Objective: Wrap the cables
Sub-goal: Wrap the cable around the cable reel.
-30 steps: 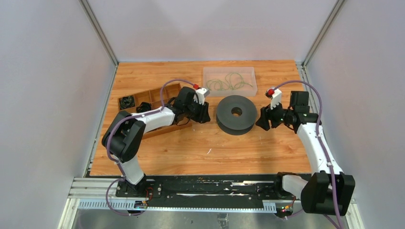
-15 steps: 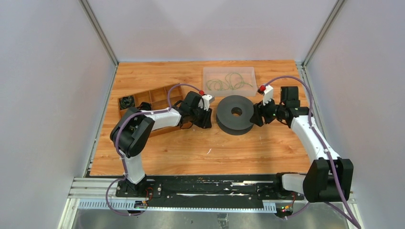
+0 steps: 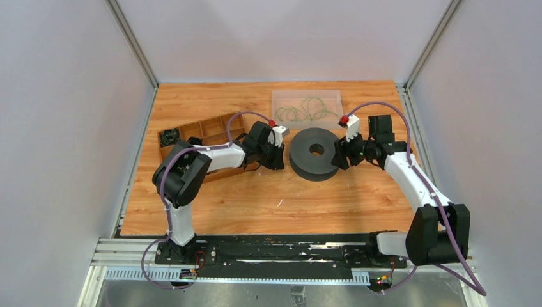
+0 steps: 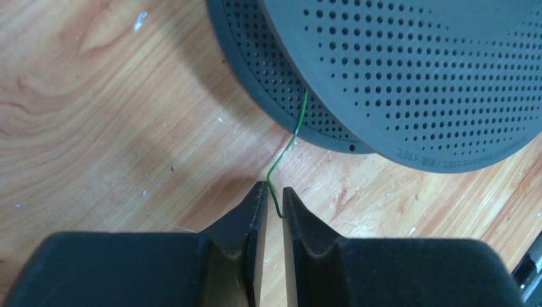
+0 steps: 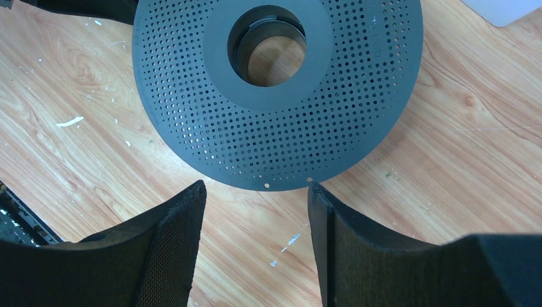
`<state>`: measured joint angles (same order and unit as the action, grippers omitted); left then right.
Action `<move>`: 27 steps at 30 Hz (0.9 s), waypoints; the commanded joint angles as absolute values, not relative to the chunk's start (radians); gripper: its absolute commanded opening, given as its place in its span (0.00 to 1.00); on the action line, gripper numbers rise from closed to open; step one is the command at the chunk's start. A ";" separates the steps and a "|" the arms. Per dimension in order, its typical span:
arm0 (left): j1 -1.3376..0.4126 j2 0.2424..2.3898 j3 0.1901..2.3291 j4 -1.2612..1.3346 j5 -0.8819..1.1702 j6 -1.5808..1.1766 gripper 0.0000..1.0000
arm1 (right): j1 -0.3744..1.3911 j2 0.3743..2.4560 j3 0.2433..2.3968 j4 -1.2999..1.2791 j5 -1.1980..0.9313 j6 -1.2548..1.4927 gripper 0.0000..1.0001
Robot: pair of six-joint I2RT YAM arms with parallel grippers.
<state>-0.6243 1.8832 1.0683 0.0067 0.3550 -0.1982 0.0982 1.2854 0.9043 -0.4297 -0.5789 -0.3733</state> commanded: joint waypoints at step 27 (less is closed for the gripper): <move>-0.675 1.999 1.107 0.262 0.434 -0.453 0.00 | 0.115 1.277 0.877 -0.417 -0.559 -0.369 0.59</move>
